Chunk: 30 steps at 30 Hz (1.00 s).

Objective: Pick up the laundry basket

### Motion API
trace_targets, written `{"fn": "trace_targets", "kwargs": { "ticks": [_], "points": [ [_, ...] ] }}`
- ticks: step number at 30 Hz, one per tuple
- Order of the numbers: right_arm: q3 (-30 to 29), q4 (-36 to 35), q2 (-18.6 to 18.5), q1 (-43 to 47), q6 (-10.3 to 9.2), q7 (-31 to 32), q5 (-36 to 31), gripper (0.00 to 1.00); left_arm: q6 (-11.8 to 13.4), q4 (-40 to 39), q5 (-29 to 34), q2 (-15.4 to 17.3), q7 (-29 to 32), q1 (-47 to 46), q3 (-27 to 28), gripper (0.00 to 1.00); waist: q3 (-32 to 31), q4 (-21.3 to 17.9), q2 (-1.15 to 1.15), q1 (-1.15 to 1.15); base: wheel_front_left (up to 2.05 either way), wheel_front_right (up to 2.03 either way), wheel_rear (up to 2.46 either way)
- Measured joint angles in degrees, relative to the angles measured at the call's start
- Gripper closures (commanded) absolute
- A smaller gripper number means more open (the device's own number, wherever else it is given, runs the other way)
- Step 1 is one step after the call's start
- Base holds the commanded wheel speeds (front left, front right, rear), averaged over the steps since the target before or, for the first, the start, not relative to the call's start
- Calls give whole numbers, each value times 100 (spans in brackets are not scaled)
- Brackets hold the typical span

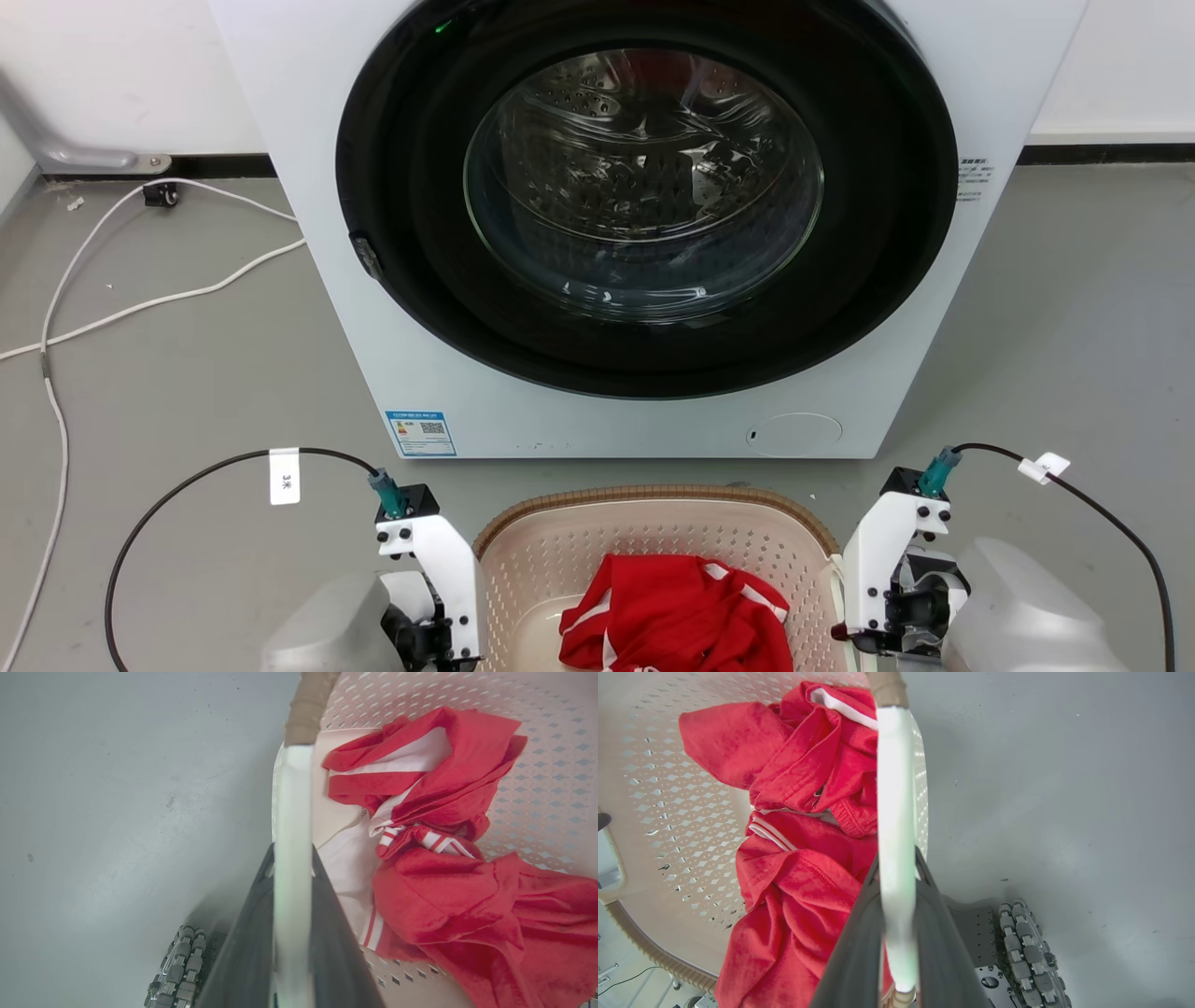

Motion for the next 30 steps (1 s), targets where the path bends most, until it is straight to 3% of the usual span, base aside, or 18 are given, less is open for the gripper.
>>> {"fn": "trace_targets", "kwargs": {
  "ticks": [30],
  "points": [
    [-62, 0, 3, 53, 1, -98, 21, 100, 0, 64, -156, -3, -99, -23, -129, 100, -21, -6, 0, 0, 0, 0, 0]
  ]
}}
